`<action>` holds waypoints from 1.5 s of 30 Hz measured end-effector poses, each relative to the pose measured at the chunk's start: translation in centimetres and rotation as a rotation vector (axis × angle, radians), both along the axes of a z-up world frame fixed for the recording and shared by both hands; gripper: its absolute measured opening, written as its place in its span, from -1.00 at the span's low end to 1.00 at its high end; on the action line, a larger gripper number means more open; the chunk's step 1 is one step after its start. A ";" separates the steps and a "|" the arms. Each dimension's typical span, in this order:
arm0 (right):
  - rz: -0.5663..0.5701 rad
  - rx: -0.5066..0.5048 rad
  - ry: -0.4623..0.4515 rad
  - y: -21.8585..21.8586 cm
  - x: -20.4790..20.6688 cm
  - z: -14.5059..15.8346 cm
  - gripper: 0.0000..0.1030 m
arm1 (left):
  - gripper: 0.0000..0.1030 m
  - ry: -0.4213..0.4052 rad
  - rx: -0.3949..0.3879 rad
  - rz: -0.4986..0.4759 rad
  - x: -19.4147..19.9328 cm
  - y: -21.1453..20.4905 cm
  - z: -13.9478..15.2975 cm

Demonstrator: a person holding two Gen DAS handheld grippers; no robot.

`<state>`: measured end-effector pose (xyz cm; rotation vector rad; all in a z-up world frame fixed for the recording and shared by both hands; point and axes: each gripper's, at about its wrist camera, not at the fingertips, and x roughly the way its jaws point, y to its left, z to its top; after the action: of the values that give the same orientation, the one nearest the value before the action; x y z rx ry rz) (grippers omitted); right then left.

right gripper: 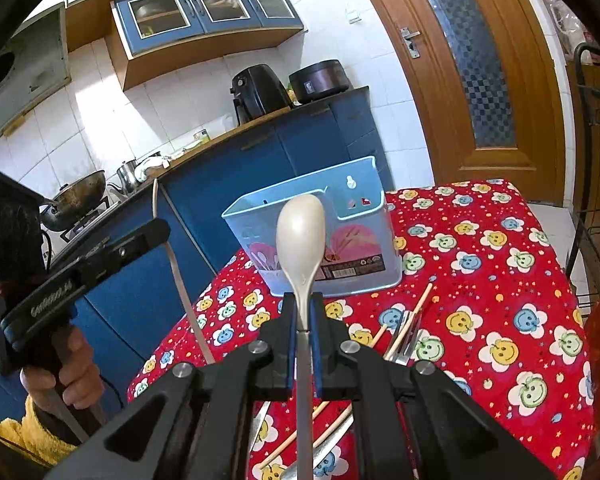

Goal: Organize utensils
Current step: 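Lift the fork with the left tool while the right tool lifts the spoon toward the blue box, then lower the fork into the blue box and open the left tool while the right tool releases the spoon there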

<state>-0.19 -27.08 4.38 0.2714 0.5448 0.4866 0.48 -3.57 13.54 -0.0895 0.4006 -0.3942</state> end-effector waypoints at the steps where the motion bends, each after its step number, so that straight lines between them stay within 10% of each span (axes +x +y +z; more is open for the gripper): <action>1: 0.000 0.000 -0.003 0.0 0.1 0.1 -0.85 | -0.51 -0.005 0.003 0.003 0.2 0.1 0.2; 26: -0.025 0.007 -0.029 -0.5 3.0 1.5 -0.85 | -0.51 -0.163 0.072 0.153 10.2 1.7 8.3; 45: -0.043 0.002 -0.138 0.5 9.0 5.3 -0.84 | -0.50 -0.086 0.078 0.188 16.2 2.1 3.3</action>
<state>8.78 -26.62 9.68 0.2495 0.4033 0.4602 16.65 -1.49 16.84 -0.0333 0.3190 -0.1959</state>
